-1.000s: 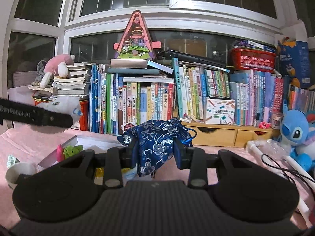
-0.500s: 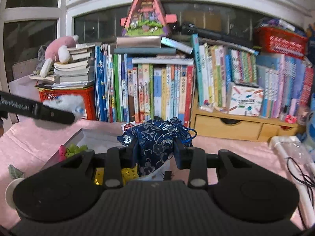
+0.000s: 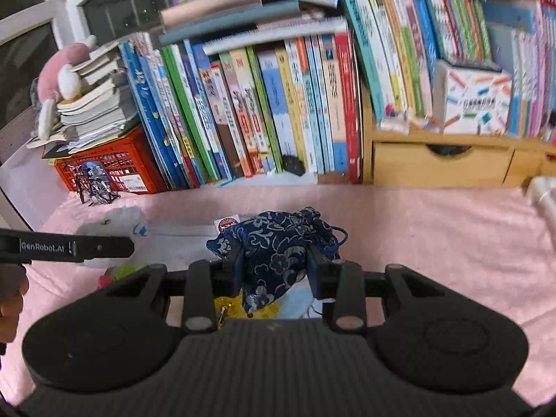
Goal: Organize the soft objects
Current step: 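Lower the plush and pouch into the tray and open both tools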
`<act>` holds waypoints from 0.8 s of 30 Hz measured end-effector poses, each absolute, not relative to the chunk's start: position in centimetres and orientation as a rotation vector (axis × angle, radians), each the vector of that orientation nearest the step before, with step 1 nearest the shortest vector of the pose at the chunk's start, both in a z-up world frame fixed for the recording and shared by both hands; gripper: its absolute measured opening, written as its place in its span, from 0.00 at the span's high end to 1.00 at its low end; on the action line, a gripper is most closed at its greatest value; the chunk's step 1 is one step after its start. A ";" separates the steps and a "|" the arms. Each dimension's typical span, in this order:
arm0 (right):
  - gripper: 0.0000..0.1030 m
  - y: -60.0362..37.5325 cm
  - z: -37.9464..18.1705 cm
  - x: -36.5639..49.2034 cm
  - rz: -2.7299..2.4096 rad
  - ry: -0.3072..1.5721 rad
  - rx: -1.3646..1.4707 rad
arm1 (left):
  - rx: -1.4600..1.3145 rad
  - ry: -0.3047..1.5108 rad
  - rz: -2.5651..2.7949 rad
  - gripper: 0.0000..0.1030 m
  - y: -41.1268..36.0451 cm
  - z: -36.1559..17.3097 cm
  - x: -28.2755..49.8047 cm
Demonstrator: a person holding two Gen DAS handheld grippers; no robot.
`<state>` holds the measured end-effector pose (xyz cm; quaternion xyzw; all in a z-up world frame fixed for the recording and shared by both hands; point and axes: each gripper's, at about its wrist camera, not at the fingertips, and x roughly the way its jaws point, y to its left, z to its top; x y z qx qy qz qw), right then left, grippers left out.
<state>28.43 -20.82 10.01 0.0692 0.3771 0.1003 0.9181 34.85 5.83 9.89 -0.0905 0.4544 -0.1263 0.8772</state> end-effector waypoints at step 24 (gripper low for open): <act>0.60 -16.5 4.0 35.2 0.185 1.040 0.037 | -0.196 1.070 -0.215 0.40 5.5 4.8 39.4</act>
